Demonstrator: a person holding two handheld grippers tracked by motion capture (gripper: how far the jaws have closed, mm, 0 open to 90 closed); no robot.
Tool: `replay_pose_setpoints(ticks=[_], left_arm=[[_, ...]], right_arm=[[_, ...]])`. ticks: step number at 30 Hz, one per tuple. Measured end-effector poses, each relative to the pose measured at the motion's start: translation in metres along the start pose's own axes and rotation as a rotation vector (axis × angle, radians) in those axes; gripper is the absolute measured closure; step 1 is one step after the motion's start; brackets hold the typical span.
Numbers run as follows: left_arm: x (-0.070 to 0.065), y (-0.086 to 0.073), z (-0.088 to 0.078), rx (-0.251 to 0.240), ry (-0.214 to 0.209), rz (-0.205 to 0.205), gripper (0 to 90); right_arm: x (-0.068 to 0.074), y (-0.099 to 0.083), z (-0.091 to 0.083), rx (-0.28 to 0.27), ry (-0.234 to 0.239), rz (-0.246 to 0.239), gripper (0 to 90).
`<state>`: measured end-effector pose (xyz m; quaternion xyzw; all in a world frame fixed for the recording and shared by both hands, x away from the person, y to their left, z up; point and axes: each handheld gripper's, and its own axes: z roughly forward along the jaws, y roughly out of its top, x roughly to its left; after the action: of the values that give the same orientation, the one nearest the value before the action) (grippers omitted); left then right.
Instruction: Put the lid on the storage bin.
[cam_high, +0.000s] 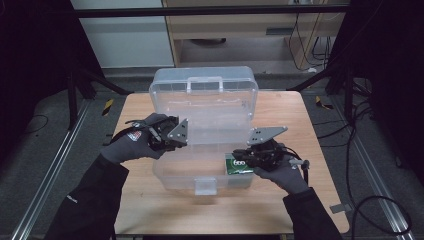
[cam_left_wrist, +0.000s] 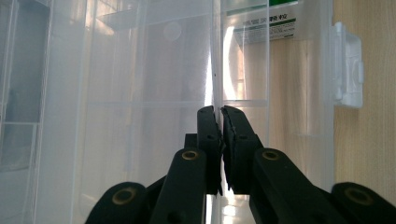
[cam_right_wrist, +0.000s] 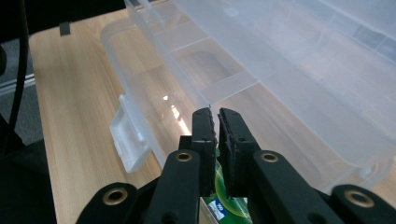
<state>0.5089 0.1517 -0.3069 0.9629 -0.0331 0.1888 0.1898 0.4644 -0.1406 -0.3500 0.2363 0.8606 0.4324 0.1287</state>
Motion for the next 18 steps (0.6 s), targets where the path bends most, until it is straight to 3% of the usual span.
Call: replay_pose_setpoints(ticks=[8, 18], left_arm=[[-0.002, -0.001, 0.000, -0.006, -0.004, 0.000, 85.4], [-0.003, -0.003, 0.001, -0.028, -0.010, -0.011, 84.7]], right_arm=[[-0.013, 0.000, -0.015, -0.094, -0.031, 0.070, 90.0], [-0.041, 0.006, -0.027, -0.232, -0.145, 0.190, 90.0]])
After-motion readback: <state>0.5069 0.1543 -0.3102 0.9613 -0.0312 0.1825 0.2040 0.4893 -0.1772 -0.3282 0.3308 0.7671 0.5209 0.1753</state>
